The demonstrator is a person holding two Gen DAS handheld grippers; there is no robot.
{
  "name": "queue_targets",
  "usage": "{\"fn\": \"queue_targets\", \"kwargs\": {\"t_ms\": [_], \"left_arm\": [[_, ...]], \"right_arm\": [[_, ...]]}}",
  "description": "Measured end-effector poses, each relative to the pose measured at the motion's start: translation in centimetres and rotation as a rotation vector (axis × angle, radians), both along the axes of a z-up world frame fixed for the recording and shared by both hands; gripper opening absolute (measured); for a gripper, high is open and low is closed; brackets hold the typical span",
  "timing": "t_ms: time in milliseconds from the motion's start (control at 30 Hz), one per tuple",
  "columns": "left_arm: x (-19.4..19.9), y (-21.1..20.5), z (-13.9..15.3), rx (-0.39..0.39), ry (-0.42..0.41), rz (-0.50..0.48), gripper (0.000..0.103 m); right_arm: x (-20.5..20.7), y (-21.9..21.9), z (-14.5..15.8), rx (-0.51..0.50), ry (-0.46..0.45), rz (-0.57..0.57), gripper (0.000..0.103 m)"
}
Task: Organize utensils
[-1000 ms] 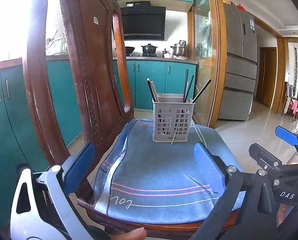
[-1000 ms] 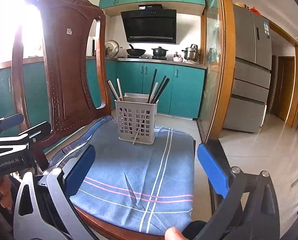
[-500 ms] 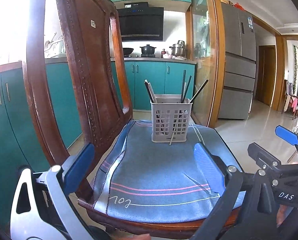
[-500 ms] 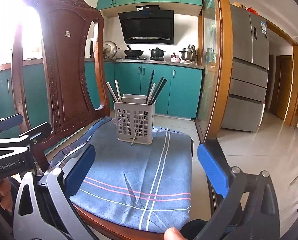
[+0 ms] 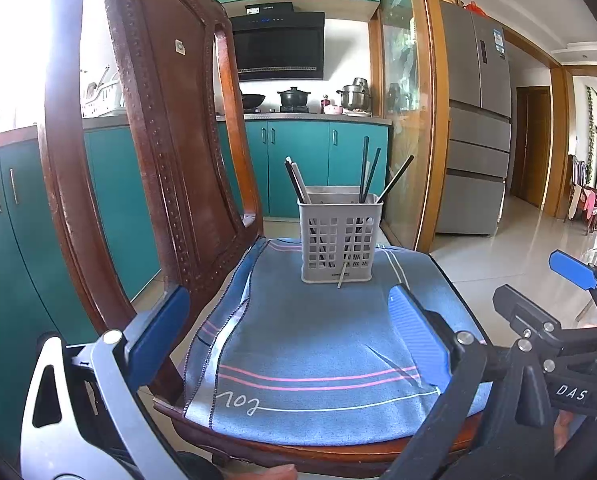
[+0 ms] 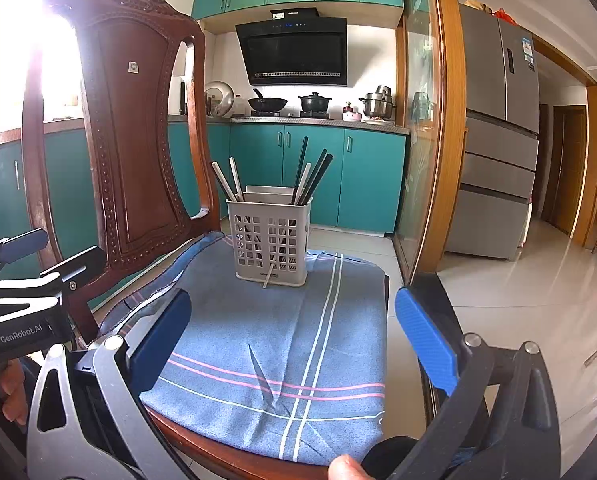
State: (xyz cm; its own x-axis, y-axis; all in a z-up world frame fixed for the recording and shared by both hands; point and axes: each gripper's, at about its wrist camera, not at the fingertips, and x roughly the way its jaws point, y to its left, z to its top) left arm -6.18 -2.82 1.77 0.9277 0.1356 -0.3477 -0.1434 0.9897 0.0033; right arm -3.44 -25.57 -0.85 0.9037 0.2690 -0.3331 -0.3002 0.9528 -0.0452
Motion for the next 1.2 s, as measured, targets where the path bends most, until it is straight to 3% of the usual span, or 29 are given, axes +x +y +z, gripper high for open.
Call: {"fn": "queue_targets", "kwargs": {"t_ms": [1200], "left_arm": [[0.02,0.37,0.00,-0.019,0.010,0.013,0.099]], "right_arm": [[0.16,-0.26,-0.48,-0.009,0.019,0.011,0.100]]}}
